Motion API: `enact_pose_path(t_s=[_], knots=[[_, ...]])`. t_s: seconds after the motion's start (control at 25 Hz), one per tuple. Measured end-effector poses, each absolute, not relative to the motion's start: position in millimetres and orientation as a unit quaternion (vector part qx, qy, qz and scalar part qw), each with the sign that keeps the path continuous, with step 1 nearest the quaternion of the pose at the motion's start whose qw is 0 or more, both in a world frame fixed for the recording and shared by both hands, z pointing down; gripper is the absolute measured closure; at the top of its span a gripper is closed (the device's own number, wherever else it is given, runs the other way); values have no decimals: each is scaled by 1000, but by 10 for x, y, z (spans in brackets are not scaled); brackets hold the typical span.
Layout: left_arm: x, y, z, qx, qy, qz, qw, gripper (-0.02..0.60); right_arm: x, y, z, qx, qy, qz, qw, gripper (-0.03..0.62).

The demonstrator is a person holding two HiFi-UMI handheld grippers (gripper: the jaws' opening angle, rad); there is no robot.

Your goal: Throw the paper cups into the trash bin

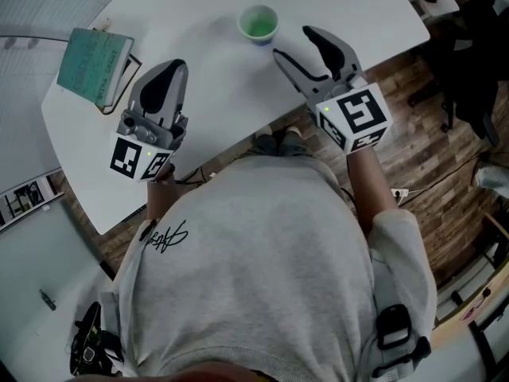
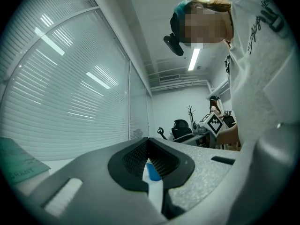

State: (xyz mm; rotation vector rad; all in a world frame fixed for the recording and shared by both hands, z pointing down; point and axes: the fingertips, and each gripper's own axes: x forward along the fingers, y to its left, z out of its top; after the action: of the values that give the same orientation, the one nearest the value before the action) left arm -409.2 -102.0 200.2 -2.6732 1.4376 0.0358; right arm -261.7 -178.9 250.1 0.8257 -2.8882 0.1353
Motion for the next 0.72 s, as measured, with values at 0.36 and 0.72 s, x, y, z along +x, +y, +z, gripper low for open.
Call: enact_pose_path(t_s=[0.36, 0.72], knots=[[-4200, -986, 1992, -870, 489, 15, 53, 578, -2814, -1881, 2680, 256, -959, 50, 108, 307], [-4218, -993, 2020, -867, 495, 10, 50, 578, -2949, -1958, 2925, 250, -953, 68, 155, 293]])
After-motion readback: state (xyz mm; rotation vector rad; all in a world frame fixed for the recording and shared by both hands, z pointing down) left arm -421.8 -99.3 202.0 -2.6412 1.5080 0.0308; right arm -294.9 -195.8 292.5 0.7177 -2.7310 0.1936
